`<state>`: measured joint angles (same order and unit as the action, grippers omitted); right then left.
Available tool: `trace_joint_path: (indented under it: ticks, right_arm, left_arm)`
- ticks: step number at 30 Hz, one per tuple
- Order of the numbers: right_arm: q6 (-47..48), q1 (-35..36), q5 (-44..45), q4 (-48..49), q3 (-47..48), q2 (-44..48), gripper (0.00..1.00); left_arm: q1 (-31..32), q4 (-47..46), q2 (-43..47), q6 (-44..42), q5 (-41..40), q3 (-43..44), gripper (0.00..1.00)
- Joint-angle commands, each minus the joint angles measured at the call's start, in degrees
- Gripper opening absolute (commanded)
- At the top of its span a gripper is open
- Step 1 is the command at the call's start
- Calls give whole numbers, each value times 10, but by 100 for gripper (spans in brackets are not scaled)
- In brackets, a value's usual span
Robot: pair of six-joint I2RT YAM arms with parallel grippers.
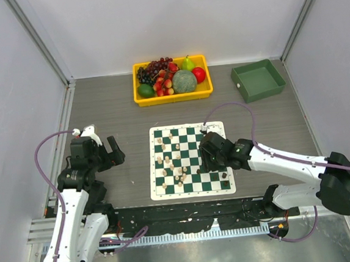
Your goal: Set up the chess pieces on the board
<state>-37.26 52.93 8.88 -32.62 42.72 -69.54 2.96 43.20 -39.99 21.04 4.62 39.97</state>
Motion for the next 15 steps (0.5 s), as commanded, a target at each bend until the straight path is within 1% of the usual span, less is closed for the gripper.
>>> trace_joint_path:
  ticks: [1, 7, 15]
  right_arm:
    - [20, 4, -6, 13, 42, -2, 42]
    - [33, 10, -23, 25, 75, -85, 43]
    - [58, 16, -25, 26, 92, -139, 43]
  left_arm:
    - [-1, -6, 3, 4, 7, 11, 99]
    - [-2, -4, 5, 3, 9, 12, 100]
    - [-2, -5, 3, 3, 8, 11, 100]
